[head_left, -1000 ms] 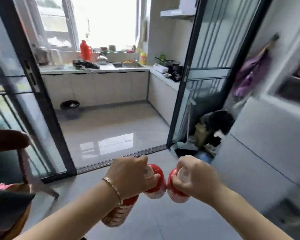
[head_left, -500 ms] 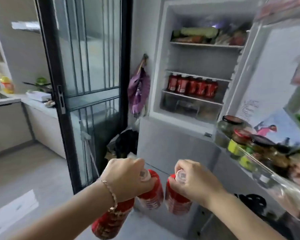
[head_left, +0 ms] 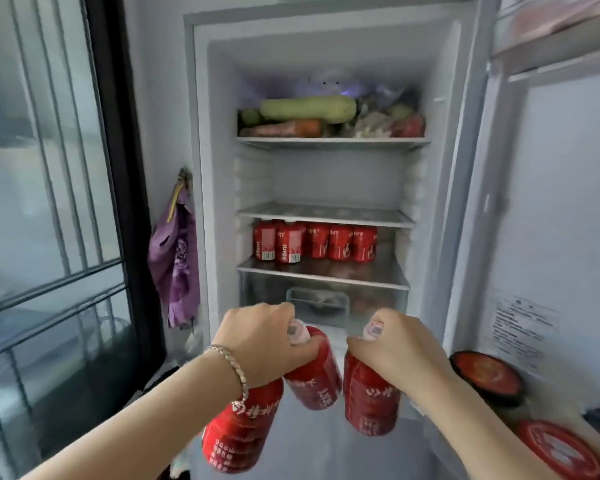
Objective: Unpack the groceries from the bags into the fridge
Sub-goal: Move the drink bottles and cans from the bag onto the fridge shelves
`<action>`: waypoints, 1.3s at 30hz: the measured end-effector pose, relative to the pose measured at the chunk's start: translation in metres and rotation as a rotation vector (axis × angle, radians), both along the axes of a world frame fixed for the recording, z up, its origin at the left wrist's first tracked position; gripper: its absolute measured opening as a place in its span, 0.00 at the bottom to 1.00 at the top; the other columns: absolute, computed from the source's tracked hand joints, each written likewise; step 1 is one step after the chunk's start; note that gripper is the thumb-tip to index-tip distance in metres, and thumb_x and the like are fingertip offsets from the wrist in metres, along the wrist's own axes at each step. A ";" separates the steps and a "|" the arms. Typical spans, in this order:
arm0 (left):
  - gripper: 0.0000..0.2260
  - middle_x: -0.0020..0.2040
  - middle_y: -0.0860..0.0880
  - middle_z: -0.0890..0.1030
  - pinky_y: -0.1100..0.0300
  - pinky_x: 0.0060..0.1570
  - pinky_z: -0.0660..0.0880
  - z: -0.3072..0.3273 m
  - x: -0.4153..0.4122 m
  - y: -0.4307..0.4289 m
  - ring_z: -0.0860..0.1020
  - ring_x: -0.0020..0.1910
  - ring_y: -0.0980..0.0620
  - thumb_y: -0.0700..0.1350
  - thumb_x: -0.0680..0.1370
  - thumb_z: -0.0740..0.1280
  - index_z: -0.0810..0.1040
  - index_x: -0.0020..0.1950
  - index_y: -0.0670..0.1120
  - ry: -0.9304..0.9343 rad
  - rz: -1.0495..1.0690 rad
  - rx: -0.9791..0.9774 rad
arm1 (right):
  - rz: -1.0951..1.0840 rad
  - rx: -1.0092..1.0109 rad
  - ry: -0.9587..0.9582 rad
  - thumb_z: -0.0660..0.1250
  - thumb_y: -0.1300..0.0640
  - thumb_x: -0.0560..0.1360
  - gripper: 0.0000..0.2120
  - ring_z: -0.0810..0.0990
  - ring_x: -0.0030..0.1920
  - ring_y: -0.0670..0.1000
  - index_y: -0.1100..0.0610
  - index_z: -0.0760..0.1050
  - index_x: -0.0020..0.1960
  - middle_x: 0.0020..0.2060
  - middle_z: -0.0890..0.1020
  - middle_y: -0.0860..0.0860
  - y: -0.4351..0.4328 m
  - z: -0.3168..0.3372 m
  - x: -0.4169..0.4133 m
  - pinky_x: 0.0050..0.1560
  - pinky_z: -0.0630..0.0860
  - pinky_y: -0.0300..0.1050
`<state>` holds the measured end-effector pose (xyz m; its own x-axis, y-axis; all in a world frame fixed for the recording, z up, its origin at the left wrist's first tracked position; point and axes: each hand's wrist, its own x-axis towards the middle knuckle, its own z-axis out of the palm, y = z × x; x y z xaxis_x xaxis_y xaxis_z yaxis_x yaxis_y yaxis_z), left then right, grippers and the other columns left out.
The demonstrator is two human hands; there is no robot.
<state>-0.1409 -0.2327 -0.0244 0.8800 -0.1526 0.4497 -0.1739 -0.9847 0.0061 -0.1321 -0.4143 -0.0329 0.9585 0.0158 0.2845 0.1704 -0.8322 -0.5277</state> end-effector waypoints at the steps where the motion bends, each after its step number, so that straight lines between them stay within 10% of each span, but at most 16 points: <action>1: 0.20 0.32 0.56 0.71 0.61 0.37 0.66 0.003 0.021 0.000 0.72 0.34 0.54 0.67 0.72 0.57 0.64 0.35 0.51 -0.014 0.014 -0.022 | -0.028 0.007 0.000 0.66 0.46 0.70 0.10 0.78 0.40 0.49 0.53 0.73 0.41 0.36 0.79 0.47 0.002 0.004 0.022 0.38 0.73 0.43; 16: 0.20 0.38 0.56 0.79 0.62 0.40 0.71 0.043 0.245 0.044 0.77 0.38 0.55 0.68 0.73 0.57 0.72 0.41 0.51 -0.181 0.101 -0.112 | -0.197 0.159 -0.241 0.64 0.48 0.72 0.10 0.73 0.34 0.50 0.55 0.71 0.41 0.34 0.75 0.48 0.044 0.048 0.269 0.28 0.62 0.39; 29: 0.19 0.38 0.55 0.77 0.61 0.41 0.73 0.037 0.326 0.067 0.78 0.39 0.54 0.67 0.73 0.56 0.68 0.39 0.52 -0.109 0.003 -0.034 | -0.311 0.275 -0.676 0.73 0.45 0.67 0.18 0.74 0.30 0.49 0.56 0.71 0.31 0.35 0.76 0.51 0.069 0.003 0.320 0.29 0.63 0.35; 33: 0.20 0.37 0.54 0.77 0.61 0.41 0.72 0.036 0.331 0.066 0.77 0.38 0.53 0.68 0.74 0.54 0.62 0.36 0.52 -0.102 -0.026 -0.007 | -0.397 0.248 -0.748 0.68 0.41 0.68 0.18 0.77 0.37 0.51 0.56 0.79 0.40 0.38 0.77 0.49 0.074 -0.006 0.325 0.33 0.71 0.40; 39: 0.19 0.33 0.55 0.73 0.61 0.38 0.68 0.034 0.332 0.067 0.72 0.35 0.55 0.67 0.74 0.54 0.62 0.37 0.52 -0.118 -0.035 -0.006 | -0.253 0.436 -0.263 0.71 0.39 0.66 0.35 0.77 0.57 0.53 0.50 0.64 0.68 0.58 0.74 0.48 0.074 -0.027 0.338 0.53 0.75 0.48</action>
